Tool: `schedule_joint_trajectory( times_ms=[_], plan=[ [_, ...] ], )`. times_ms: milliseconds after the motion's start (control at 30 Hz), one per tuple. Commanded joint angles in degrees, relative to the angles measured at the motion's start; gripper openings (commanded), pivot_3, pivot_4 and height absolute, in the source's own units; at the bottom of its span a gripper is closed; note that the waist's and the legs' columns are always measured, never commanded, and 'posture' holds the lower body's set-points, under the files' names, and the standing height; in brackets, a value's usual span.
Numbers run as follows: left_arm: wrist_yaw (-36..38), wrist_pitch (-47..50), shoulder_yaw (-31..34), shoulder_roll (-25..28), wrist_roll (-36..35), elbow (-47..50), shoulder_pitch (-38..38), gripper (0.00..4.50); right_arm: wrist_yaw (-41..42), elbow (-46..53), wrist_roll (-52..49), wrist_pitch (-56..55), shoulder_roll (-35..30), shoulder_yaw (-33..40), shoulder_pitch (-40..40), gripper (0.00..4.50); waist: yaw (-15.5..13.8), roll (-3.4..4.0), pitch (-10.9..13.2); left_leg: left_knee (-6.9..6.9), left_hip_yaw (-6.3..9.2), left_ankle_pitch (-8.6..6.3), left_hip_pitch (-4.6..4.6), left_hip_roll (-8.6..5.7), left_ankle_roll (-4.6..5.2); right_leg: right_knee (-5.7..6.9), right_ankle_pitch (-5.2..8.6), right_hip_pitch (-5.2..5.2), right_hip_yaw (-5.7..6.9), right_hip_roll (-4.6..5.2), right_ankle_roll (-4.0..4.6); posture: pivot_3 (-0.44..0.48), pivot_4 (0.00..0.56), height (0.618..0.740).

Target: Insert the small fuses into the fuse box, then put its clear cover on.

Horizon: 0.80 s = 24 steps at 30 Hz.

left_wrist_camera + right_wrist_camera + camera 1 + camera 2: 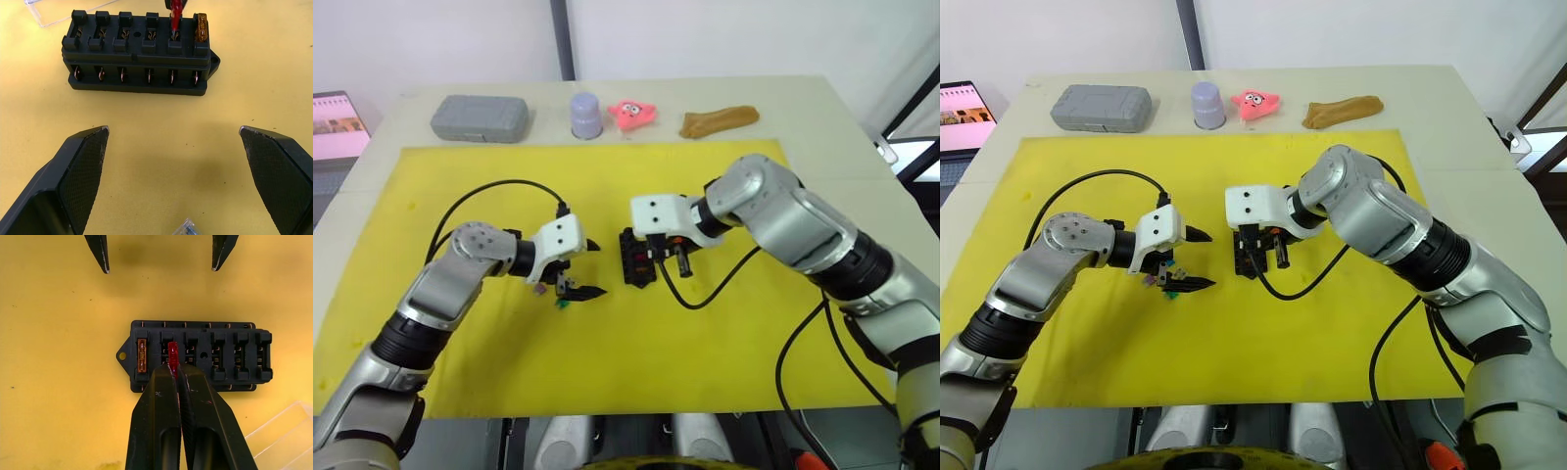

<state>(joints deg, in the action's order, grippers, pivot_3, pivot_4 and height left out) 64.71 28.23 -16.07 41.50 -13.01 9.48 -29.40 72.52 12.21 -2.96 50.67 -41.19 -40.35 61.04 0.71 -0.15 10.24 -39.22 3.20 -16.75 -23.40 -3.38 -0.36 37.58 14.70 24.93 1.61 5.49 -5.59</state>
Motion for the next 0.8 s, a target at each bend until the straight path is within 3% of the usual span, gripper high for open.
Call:
schedule_joint_trajectory(
  times_ms=[33, 800],
  plan=[
    [0.03, -0.52, 0.94, -0.03, -0.07, 1.34, -0.85, 4.48, 0.19, 1.04, 0.72, -0.34, 0.55, 0.54, 0.39, 0.0, 0.0, 0.0, 0.0, 0.0, 0.0, 0.0, 0.0, 0.0, 0.0, 0.0, 0.0, 0.0, 0.0, 0.0, 0.0, 0.0, 0.15, 0.731],
    [-0.51, -0.46, 1.02, -0.61, 0.05, 1.34, -0.7, 4.48, 0.79, -0.34, 4.78, -1.97, 1.51, -1.98, -0.84, 0.0, 0.04, 0.0, -0.01, 0.0, 0.0, 0.01, 0.02, 0.0, -0.01, 0.03, 0.0, 0.0, 0.0, -0.03, 0.0, 0.0, 0.15, 0.731]
  ],
)
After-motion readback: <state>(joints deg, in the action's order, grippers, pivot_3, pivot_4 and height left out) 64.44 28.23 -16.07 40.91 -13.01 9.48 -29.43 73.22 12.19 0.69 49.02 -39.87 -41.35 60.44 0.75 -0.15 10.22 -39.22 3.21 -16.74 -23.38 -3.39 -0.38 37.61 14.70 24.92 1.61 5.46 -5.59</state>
